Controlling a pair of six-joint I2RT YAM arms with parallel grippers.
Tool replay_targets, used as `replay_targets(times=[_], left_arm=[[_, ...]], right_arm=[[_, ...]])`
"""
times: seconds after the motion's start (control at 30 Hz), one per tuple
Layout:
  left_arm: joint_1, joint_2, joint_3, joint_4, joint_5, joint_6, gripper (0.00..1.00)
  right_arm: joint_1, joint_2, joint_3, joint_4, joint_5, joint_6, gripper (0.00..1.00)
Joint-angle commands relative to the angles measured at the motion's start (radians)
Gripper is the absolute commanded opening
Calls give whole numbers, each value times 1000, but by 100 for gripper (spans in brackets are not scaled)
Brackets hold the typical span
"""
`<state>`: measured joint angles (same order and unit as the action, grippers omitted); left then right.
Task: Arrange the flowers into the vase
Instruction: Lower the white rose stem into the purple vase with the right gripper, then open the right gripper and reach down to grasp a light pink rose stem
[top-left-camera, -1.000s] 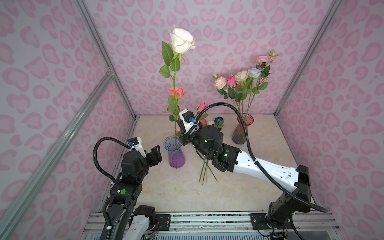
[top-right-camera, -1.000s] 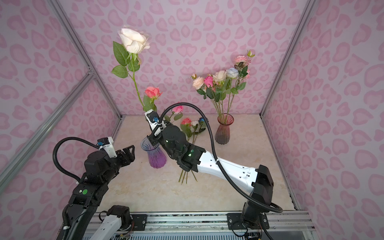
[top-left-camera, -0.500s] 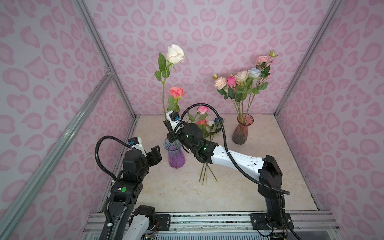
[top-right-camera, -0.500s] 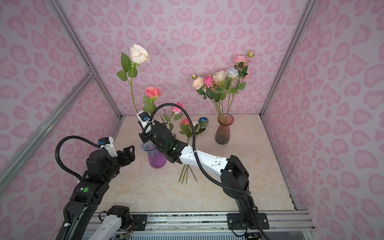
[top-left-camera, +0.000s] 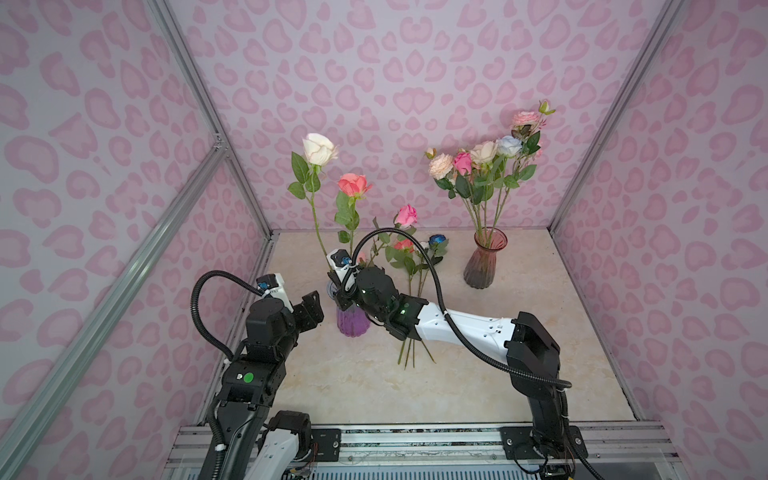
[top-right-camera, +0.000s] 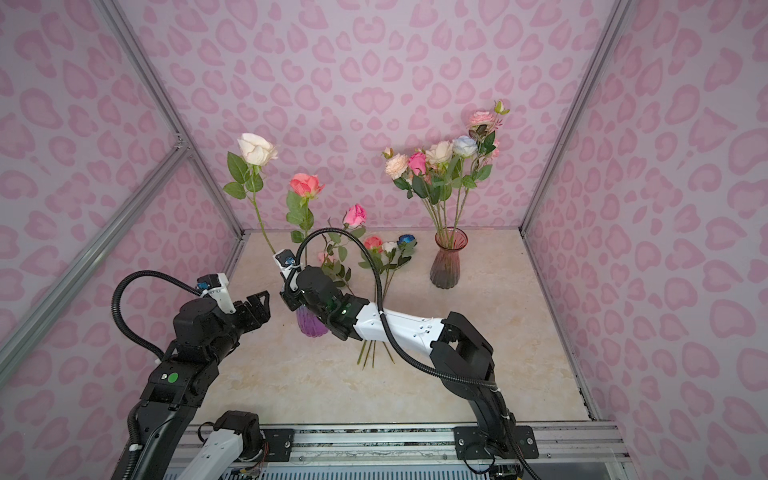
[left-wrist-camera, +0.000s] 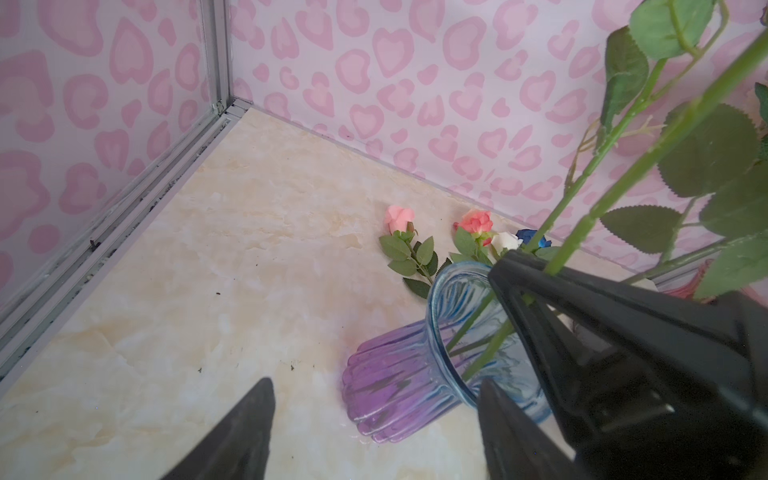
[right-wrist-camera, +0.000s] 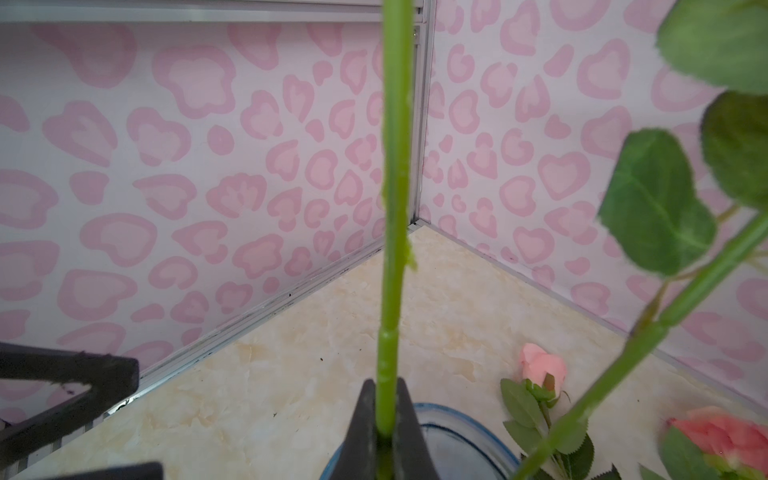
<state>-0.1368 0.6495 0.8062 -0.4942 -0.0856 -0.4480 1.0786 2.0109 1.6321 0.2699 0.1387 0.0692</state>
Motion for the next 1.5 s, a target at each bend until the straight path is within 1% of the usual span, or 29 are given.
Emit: replay_targets(times=[0.0, 0.03, 0.13, 0.2, 0.33, 0.43, 0.5, 0.67, 0.77, 0.9, 0.97, 1.03, 1.07, 1.13, 1.17, 1.2, 1.23, 1.27, 1.4, 1.47], left_arm=[[1, -5, 7, 11, -3, -4, 78], [1, -5, 7, 12, -6, -3, 78], [3, -2, 7, 11, -5, -6, 78], [3, 0, 6, 10, -2, -7, 78], [3, 2, 8, 12, 0, -8, 78], [4, 2, 9, 11, 1, -8, 78], [4, 2, 10, 12, 1, -6, 78], [5, -1, 8, 14, 2, -7, 78], [4, 1, 8, 15, 7, -6, 78], [5, 4, 6, 22, 14, -9, 78], [5, 9, 9, 20, 14, -12, 78], [5, 10, 9, 17, 14, -15, 78], [6, 7, 9, 14, 14, -15, 78], [6, 0, 6, 15, 10, -15, 78], [5, -4, 3, 15, 9, -13, 78], [5, -8, 4, 15, 10, -12, 77], [6, -11, 4, 16, 10, -13, 78], [6, -14, 2, 17, 13, -12, 78], [6, -23, -1, 17, 19, -17, 78], [6, -25, 6, 11, 53, -32, 81]], right_arm=[[0, -10, -32, 28, 55, 34, 17], [-1, -12, -28, 19, 56, 37, 20], [0, -11, -26, 6, 55, 40, 21], [1, -14, -30, 7, 63, 37, 26], [8, -47, -49, 4, 80, 33, 29], [20, -103, -93, 21, 86, 28, 32], [38, -145, -109, -1, 91, 25, 34], [95, -307, -241, -2, 127, 19, 36], [112, -422, -369, 31, 127, -6, 37], [111, -527, -470, 5, 203, -4, 36], [102, -571, -519, -28, 287, 37, 34], [51, -591, -589, -55, 286, 72, 31], [3, -589, -613, -93, 246, 111, 30], [-105, -551, -609, -202, 100, 176, 29], [-157, -512, -587, -253, 15, 187, 31], [-196, -470, -559, -293, -40, 187, 32], [-232, -414, -517, -344, -92, 178, 35], [-263, -356, -468, -397, -117, 170, 36], [-330, -158, -331, -446, -234, 124, 42], [-343, -52, -221, -509, -292, 107, 45]])
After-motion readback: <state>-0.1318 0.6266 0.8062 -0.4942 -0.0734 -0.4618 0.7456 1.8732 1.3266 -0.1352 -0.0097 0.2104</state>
